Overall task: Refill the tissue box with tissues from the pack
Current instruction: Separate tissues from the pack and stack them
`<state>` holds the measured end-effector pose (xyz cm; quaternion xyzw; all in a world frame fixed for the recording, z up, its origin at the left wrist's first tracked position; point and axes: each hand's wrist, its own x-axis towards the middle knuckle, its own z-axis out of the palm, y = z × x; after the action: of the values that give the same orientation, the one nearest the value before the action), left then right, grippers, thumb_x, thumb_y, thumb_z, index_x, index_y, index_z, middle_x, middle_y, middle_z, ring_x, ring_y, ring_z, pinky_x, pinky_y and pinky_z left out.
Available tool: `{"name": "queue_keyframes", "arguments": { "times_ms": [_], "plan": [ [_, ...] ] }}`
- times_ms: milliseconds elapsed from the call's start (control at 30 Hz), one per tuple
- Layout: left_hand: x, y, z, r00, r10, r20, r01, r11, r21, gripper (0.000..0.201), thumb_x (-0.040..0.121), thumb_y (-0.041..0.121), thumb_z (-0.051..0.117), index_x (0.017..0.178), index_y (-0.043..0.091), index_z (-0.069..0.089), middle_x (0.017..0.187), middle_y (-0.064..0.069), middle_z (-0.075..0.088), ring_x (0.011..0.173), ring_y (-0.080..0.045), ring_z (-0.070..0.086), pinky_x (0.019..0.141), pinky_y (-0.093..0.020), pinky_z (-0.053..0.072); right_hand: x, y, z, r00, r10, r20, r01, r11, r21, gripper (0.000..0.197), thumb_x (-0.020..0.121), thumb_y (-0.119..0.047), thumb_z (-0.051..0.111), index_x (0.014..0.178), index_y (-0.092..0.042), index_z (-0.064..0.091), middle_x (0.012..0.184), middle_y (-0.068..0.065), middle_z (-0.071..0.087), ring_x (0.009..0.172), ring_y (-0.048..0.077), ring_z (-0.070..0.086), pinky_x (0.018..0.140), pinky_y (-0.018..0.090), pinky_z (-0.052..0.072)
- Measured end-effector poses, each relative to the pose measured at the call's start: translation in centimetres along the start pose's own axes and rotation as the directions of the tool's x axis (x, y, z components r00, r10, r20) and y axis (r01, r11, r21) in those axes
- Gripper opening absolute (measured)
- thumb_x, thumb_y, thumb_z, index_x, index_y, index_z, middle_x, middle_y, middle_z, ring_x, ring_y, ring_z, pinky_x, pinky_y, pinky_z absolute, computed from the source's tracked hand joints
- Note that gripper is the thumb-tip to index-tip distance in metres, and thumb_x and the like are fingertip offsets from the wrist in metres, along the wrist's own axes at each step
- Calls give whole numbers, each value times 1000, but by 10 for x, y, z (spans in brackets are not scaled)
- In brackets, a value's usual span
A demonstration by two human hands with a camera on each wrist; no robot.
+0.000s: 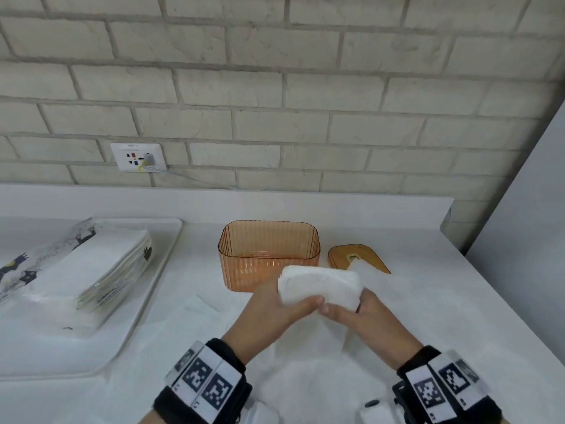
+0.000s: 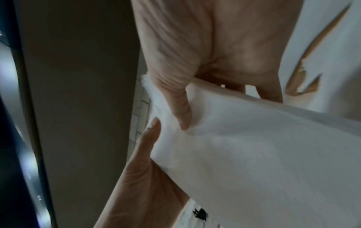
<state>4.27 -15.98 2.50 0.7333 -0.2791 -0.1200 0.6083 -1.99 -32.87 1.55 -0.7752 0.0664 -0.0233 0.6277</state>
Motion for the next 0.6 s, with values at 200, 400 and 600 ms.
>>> {"name": "queue_keyframes", "arguments": {
  "times_ms": [200, 400, 600],
  "plan": [
    [7, -6, 11, 997, 31, -72, -30, 1000, 3, 34, 83, 24, 71, 116, 23, 64, 108, 10, 70, 99, 2, 64, 80, -14, 50, 3, -2, -1, 999, -38, -7, 38, 999, 14, 46, 75, -37, 69, 118, -23, 60, 110, -4, 70, 103, 9, 65, 90, 27, 52],
    [10, 6, 8, 986, 161, -34, -149, 962, 228, 20, 85, 20, 70, 90, 35, 57, 84, 15, 62, 81, 7, 57, 68, -9, 42, 2, -52, -24, 946, -319, 52, 316, 880, -353, 32, 79, -17, 72, 106, -26, 56, 102, -15, 64, 97, 2, 60, 84, 14, 46],
    [9, 13, -2, 982, 151, -116, -128, 974, 184, 26, 76, 30, 76, 91, 31, 55, 74, 15, 61, 69, 0, 57, 62, -11, 43, 13, -78, -32, 954, -255, 159, 299, 755, -584, 7, 90, -17, 58, 96, -19, 59, 92, -6, 67, 89, 15, 63, 84, 36, 49]
  ]
}}
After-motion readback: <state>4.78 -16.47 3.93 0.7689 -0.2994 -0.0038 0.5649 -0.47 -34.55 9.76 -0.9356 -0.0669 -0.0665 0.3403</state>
